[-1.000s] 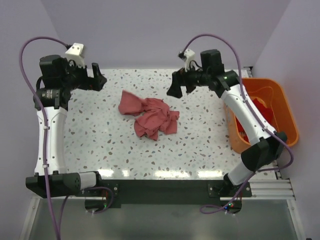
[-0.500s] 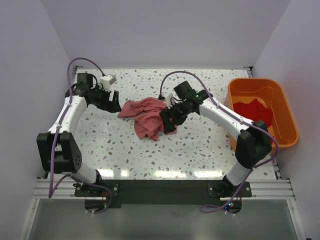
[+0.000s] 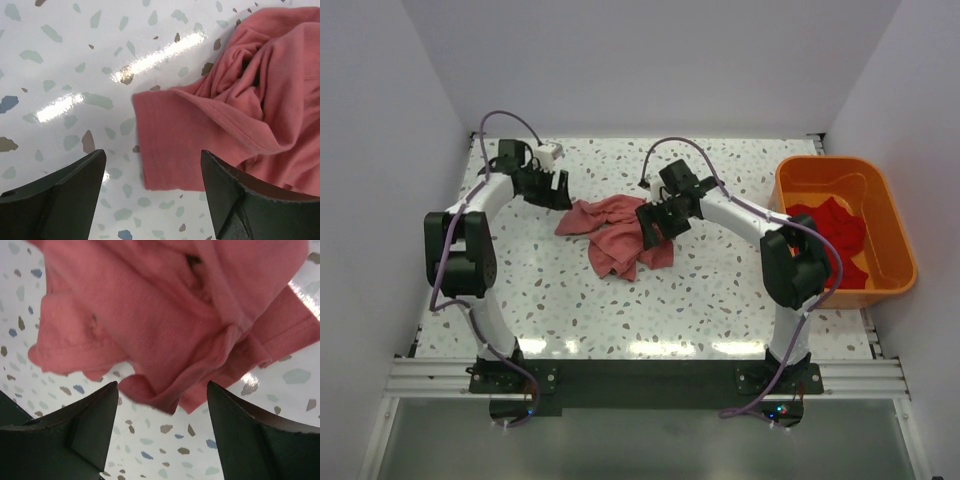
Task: Fold and stack the t-shirts
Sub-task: Flatten the tshirt out
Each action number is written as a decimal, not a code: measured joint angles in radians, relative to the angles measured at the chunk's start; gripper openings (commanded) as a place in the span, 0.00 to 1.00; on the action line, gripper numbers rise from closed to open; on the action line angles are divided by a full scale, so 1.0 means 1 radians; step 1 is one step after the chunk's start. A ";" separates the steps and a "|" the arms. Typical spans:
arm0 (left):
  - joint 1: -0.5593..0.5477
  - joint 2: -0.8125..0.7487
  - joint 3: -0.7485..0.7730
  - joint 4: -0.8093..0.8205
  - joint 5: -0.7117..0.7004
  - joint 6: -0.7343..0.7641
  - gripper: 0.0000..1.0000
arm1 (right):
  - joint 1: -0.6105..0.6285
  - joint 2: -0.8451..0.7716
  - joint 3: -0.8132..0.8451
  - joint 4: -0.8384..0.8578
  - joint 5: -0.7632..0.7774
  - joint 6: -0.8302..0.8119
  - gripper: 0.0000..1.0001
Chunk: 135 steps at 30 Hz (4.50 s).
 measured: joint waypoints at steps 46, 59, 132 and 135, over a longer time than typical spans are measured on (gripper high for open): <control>0.143 0.015 0.494 0.047 0.008 -0.010 0.00 | -0.300 0.040 0.741 -0.285 0.040 -0.373 0.00; 0.135 -0.415 0.425 0.312 -0.071 -0.086 0.00 | -0.293 -0.200 0.791 -0.090 0.269 -0.729 0.00; 0.229 -0.851 -0.562 -0.183 0.172 0.963 0.39 | 0.172 -0.638 -0.324 -0.392 0.146 -1.176 0.94; 0.280 -0.885 -0.571 -0.415 0.158 1.135 0.48 | 0.205 -0.639 -0.299 -0.524 0.075 -1.059 0.93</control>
